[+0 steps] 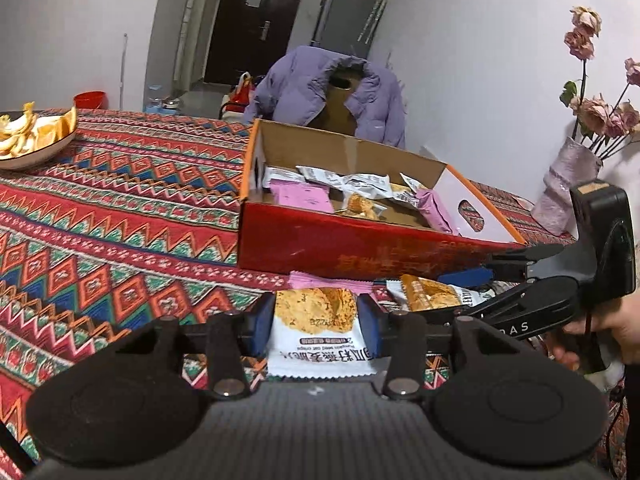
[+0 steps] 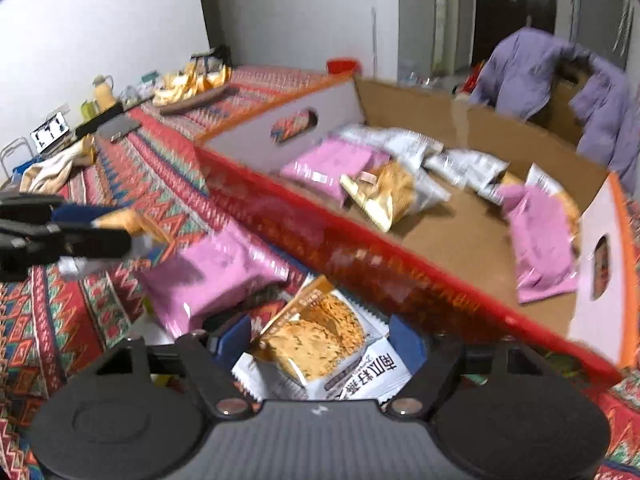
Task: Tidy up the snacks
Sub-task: 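Carry both biscuit packets over the box and release them inside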
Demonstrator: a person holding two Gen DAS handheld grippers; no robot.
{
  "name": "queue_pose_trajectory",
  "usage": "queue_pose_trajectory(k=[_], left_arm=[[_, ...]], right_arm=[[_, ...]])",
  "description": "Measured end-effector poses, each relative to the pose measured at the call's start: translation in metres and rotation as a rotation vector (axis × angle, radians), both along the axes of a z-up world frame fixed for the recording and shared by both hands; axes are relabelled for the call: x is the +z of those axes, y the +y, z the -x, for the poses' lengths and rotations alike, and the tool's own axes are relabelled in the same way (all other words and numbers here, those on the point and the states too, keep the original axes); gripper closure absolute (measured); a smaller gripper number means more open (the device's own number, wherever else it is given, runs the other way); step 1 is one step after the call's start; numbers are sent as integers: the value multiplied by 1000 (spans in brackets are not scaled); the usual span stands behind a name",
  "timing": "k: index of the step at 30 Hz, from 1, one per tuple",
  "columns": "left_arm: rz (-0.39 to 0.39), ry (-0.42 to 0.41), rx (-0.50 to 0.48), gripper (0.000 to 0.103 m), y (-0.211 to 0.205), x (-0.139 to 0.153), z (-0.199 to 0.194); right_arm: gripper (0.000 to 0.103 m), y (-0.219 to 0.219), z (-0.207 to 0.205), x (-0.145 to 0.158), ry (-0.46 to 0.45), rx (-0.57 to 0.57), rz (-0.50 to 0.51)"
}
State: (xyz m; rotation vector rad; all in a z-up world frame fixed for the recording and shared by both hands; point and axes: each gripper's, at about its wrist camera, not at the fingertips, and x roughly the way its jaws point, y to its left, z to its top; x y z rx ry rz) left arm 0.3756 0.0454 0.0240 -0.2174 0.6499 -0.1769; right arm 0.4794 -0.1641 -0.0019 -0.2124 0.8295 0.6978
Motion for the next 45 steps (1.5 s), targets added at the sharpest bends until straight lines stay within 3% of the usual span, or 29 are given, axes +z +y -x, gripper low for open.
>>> queue_pose_trajectory(k=[3,5,10,12,15,25,33,37,41,45], left_arm=[[-2,-5,-11,58,-1,3,8],[-8,-16,-19,58,-3,6,15],[-14,-55,-24,58,-2,16,41],[-15,-67,-21,58,-2,20,51],[-10,-82,-12,58,1,25,68],[-13,-111,-1,58,0,32,103],[-2,-115,-21,58,-6,34,93],[27,-141,-52,58,-11,51,59],[-24,-208,-33,58,-17,67,8],[-5,-144,5,58,-13,59,-64]], right_arm=[[41,2,17,4,-9,1,-3],[61,2,32,5,-4,12,0],[70,1,88,16,-92,-38,17],[93,-2,111,27,-127,-61,-26],[93,-11,139,42,-152,-96,-107],[93,-30,189,46,-172,-169,-158],[93,-41,188,55,-211,-187,-196],[93,-53,163,77,-239,-173,-274],[93,-64,102,99,-263,-203,-323],[93,-66,20,101,-206,-235,-313]])
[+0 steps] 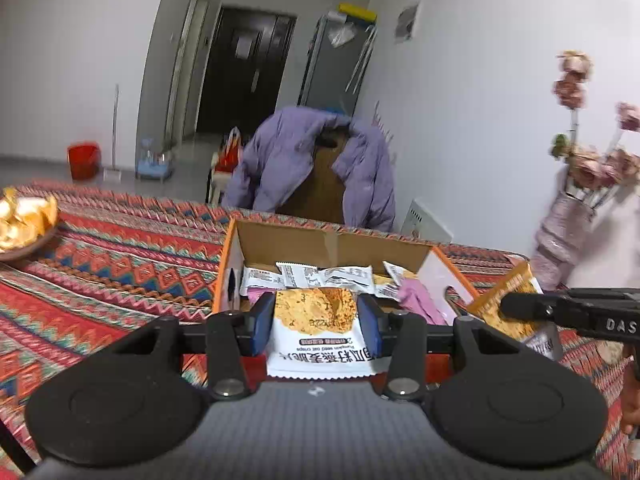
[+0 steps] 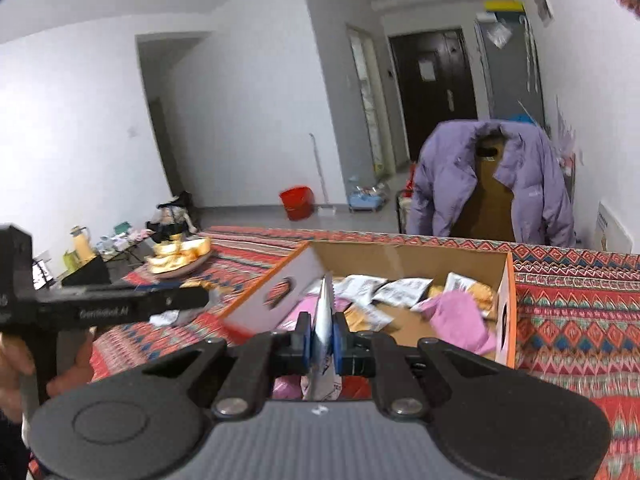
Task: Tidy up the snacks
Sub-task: 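Carry both biscuit packets over the box and release them inside, then move both open grippers back to the snack pile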
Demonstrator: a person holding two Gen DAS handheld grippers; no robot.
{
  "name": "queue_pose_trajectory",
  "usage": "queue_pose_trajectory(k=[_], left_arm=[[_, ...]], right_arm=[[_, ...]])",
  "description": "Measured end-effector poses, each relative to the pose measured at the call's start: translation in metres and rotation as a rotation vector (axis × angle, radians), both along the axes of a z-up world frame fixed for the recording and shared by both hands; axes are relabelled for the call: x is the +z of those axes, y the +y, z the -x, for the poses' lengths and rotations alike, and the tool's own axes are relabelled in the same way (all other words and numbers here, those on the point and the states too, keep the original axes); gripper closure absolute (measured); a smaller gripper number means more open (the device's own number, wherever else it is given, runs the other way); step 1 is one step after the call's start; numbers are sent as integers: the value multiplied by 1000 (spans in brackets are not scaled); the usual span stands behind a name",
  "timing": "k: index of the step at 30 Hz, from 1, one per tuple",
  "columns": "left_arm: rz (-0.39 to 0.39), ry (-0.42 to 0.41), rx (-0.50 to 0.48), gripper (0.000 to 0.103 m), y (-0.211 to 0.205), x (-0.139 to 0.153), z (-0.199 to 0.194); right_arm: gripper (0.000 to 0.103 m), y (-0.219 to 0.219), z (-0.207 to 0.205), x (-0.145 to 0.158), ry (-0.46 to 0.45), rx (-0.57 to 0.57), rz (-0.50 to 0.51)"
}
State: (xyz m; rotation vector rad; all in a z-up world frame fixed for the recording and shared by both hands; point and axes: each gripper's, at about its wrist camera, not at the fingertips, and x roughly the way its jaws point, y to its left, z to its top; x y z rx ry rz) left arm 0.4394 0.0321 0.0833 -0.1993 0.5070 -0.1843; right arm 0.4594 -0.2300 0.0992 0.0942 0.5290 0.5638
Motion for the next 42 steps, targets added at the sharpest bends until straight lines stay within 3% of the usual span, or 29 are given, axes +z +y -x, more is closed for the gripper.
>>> queue_pose_trajectory(k=[6,13,16,18,22,32,38,42], left_arm=[[-45,84,40,58,-2,-32,-64],[-51,106,60,55,4,-56,-77],[-40,110,60,49,9,-58,-79],[-5,123,55,42,15,-57,-78],[15,113,53,40,23,-47,-70],[0,16,83,36,38,5,-17],[-13,-22,36,28,39,22,49],[-46,-46,-1,22,30,14,107]], right_arm=[[93,24,-87,-26,106,4,4],[93,62,-104,-48,185,120,-77],[88,76,-111,-55,237,156,-94],[84,86,-111,-58,240,160,-50],[65,85,-104,-52,228,144,-42],[60,53,-44,10,93,91,-3],[49,35,29,34,-1,57,62],[42,23,90,27,-51,38,89]])
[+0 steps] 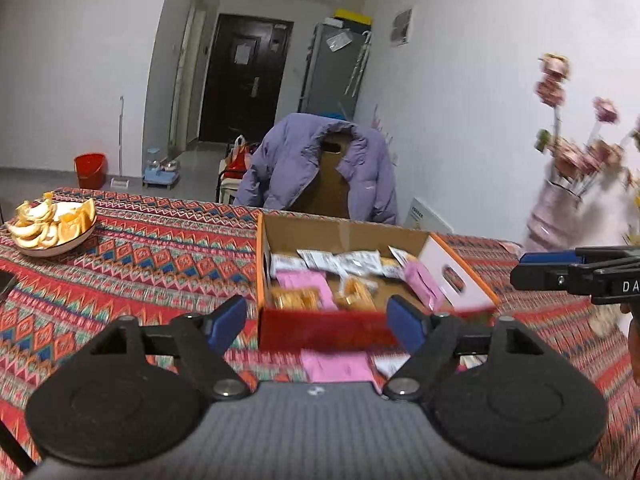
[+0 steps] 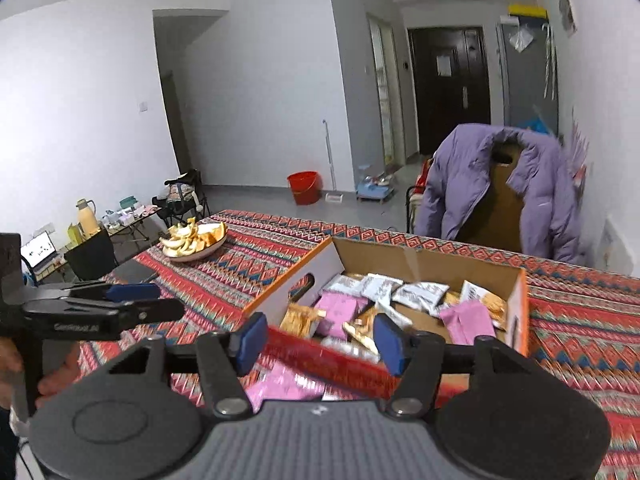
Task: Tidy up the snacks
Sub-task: 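Move both open grippers back to the snack pile, then grasp pink packet with left gripper while right grasps white sachet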
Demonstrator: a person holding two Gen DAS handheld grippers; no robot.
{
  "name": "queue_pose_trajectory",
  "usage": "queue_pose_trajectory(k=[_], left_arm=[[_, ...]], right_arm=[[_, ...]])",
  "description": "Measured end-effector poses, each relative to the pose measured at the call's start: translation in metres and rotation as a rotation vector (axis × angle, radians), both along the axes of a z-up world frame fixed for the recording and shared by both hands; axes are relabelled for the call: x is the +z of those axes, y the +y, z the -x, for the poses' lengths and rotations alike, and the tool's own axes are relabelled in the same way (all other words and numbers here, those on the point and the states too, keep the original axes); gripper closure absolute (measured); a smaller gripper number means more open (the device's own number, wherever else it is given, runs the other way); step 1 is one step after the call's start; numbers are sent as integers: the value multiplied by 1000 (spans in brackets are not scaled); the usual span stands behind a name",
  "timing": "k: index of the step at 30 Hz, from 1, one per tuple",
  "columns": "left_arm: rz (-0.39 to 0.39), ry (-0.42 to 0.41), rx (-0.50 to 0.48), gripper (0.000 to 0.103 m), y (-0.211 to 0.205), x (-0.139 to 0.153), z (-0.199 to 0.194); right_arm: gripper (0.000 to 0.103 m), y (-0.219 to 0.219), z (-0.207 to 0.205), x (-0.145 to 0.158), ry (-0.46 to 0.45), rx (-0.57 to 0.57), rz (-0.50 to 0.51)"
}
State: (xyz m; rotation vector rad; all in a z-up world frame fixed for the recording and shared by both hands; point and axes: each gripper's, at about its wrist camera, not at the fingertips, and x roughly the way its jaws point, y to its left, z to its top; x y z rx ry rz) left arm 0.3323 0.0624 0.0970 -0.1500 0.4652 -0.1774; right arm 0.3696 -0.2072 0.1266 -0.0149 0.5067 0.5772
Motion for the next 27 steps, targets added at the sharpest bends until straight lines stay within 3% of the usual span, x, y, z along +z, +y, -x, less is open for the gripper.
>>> queue_pose_trajectory(k=[6,8,14,19,27], left_arm=[[10,24,19,20,-10,-23,74],[25,34,22,20,-15,-29,94],[5,55,18,20,-22,-41,137],[8,78,19,20,-28,-47,142],[-16,86,-14,20,-41,-49,138]], right_arm=[[36,-2,90,-31,-57,-42,94],[28,-3,116,-43,-52,-43,104],[28,-2,174,-76,-28,-52,117],[28,-12,189,-100,40,-99,82],[28,-30,190,-106,59,-135,31]])
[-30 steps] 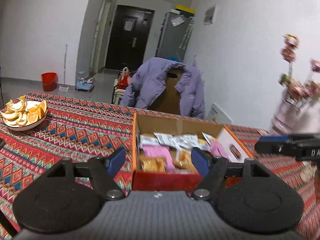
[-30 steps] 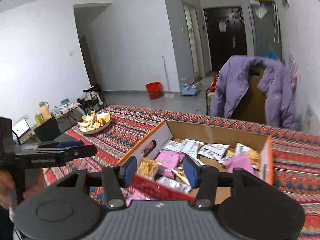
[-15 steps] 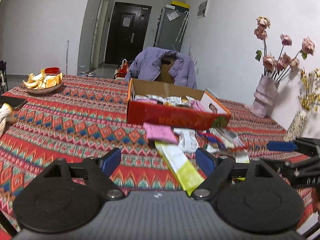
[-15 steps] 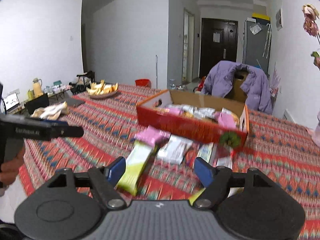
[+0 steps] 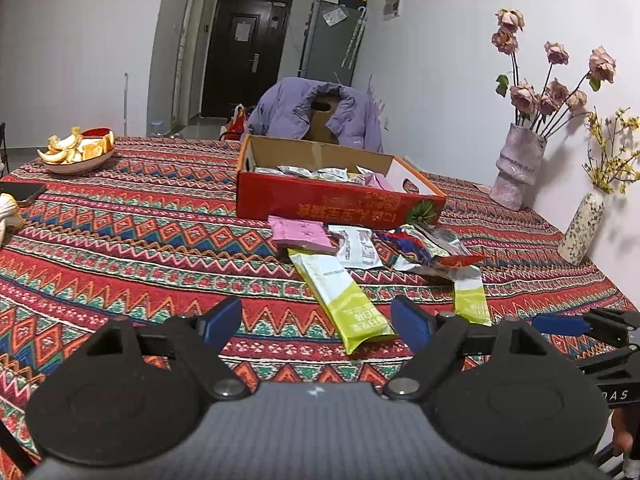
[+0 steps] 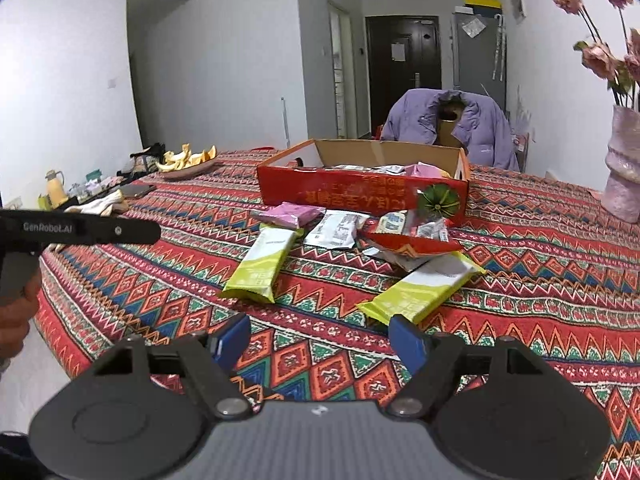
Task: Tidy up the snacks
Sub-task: 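Grasp pink packet with left gripper while right grasps white sachet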
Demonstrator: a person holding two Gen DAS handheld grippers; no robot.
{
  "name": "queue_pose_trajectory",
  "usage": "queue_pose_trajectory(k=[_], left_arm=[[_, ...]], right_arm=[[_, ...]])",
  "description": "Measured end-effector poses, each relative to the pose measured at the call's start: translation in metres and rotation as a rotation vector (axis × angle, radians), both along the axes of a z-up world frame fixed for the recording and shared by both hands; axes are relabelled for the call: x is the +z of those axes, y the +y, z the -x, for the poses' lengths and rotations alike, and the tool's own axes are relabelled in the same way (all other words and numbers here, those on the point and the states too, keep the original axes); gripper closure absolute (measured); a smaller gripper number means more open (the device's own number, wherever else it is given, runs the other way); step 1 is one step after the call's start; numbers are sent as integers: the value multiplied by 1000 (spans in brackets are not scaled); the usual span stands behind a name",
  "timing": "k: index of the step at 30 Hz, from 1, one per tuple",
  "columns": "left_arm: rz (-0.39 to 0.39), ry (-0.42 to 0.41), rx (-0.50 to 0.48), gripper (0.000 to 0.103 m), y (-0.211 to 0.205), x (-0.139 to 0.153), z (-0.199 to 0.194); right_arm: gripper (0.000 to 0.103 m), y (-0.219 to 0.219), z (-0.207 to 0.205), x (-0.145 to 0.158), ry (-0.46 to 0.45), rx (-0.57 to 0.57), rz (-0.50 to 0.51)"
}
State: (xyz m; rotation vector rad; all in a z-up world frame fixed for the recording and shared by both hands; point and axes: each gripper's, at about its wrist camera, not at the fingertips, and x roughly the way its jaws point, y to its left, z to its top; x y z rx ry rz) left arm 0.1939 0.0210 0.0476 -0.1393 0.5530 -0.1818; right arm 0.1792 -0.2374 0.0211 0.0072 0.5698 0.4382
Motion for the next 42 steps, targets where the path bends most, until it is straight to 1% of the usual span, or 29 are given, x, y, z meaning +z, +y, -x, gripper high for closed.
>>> queue_pose_trajectory(k=[3,6,11,15,16,17,20,22,23,25,26,27,28,29,30,32,33,34,37,39,41,42], left_arm=[[-8,17,-18,20,-8,-4,-10],[-18,31,-27,20,-14,-8,-22],[-39,49,-14,20,-19,-16,-61],[-45,53,10,20,-22,-19,-111],[-48,56,15,20,-24,-21,-127],[-51,57,14,20,-26,-23,-141],[-51,87,21,20,-30,-34,-183],[-69,108,20,20,-35,-43,-209],[-83,121,16,20,-37,-48,-219],[-77,141,7,20,-37,-56,-234],[-70,153,7,20,-35,-59,-238],[-65,163,10,23,-35,-62,-240],[-56,176,16,37,-31,-66,-241],[-45,186,13,41,-27,-68,-242],[-23,186,3,41,-21,-68,-239],[1,180,-8,42,-12,-66,-230],[10,178,-9,42,-7,-63,-225],[22,167,-4,42,-1,-60,-217],[57,128,36,42,19,-46,-195],[71,105,64,42,31,-38,-183],[66,90,86,42,39,-32,-178],[60,83,97,42,43,-30,-174]], right_arm=[[28,-4,-8,-5,33,9,-43],[29,-5,-16,-9,49,10,-56],[29,-4,-37,-2,43,16,-73],[31,-3,-63,15,1,21,-101],[34,-3,-71,18,-8,19,-107],[34,-2,-78,21,-11,15,-108],[34,2,-103,30,-27,2,-88],[34,5,-119,34,-29,5,-74],[35,7,-127,35,-28,7,-64],[35,14,-144,36,-19,19,-41],[35,16,-151,35,-15,27,-32],[35,20,-159,33,-6,37,-26],[36,25,-169,31,7,49,-20],[36,31,-178,28,21,64,-13],[36,37,-185,25,35,75,-5],[43,52,-206,17,90,89,29],[43,61,-216,12,113,97,58],[44,69,-225,8,126,93,85],[44,94,-249,-10,182,85,157],[44,105,-255,-20,198,70,200],[44,116,-256,-30,188,56,287],[44,118,-255,-32,175,46,292]])
